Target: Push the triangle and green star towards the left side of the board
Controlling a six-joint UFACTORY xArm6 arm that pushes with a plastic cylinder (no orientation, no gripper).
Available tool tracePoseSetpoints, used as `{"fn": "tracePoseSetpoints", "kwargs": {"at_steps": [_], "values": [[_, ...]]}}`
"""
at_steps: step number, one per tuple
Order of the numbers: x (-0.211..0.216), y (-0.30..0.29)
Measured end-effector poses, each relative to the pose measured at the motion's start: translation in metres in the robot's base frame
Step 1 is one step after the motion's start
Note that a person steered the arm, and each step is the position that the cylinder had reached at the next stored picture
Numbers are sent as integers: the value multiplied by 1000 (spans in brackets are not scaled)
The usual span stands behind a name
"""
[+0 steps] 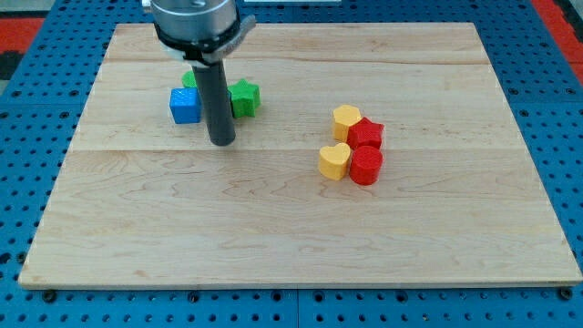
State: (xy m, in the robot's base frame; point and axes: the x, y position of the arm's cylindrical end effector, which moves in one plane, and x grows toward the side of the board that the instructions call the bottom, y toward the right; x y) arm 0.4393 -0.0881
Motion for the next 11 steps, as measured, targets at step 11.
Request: {"fn": "tracePoseSetpoints", "kwargs": {"at_steps": [11], "values": [[-151, -24]]}}
